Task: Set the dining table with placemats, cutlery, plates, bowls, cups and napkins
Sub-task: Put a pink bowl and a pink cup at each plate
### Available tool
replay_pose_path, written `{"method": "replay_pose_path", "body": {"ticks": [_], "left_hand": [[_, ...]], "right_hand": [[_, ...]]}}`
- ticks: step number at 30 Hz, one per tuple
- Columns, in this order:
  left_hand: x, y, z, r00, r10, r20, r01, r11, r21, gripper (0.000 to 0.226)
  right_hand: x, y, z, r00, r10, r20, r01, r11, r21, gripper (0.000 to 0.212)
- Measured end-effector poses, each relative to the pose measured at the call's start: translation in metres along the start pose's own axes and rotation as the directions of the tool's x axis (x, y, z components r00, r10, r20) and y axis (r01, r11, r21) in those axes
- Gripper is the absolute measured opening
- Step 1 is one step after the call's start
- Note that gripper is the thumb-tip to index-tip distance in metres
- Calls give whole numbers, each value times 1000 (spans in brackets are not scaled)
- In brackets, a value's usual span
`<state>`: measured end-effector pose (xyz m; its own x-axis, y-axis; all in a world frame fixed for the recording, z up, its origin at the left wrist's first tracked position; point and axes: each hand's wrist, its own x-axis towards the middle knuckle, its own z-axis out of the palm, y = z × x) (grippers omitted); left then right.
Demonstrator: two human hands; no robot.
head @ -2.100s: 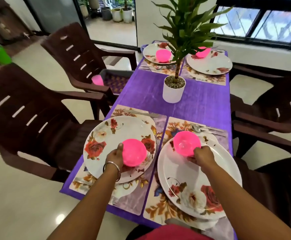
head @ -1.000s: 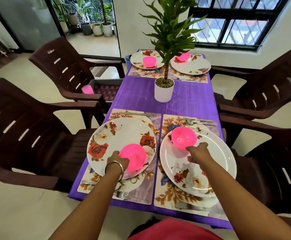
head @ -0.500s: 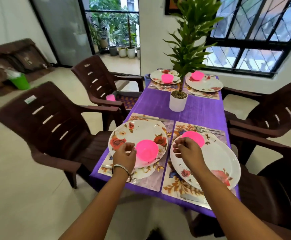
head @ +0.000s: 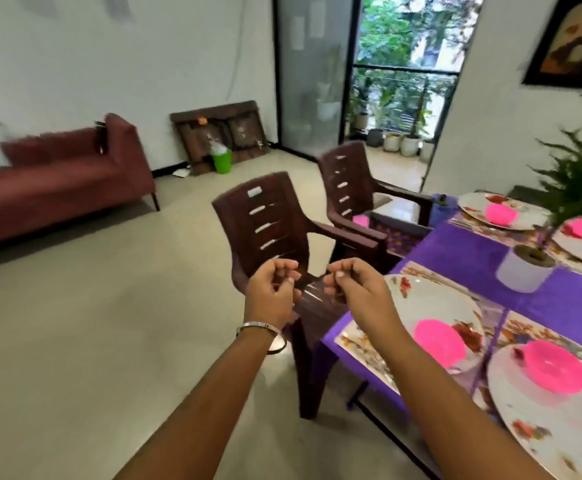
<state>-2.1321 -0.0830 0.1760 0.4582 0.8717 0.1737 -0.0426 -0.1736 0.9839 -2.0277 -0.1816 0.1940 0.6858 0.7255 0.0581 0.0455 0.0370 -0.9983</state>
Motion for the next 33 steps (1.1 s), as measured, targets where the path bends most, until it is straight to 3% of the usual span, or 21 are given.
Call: {"method": "replay_pose_path", "body": {"ticks": [5,9,13,17,22,26,33], "left_hand": [[95,15,-108,998,41,-39,-36,990,134,35],[198,36,-191,994,89,-58,-73,971,227,18],[304,61,-248,989,138,-59,-117,953,279,19],[393,84,-280,965,255,-58,-226,926,303,18],[498,102,-301,930,346,-122,-327,932,157,24],[586,96,-317,929,333,-161,-320,942,102,17],[726,51,-342,931,330,-159,-304,938,166,18]], "right_hand": [[85,-15,116,988,-90,127,91,996,2,26],[173,-50,219,971,-186,153,185,983,16,24],[260,-85,308,942,-281,187,292,956,-34,24],[332,-116,364,909,-365,200,382,923,-50,27],[431,-139,414,890,-437,128,438,899,19,27],[511,-149,457,870,-477,126,474,879,56,25],[643,-132,534,860,-476,182,467,879,92,23]]}}
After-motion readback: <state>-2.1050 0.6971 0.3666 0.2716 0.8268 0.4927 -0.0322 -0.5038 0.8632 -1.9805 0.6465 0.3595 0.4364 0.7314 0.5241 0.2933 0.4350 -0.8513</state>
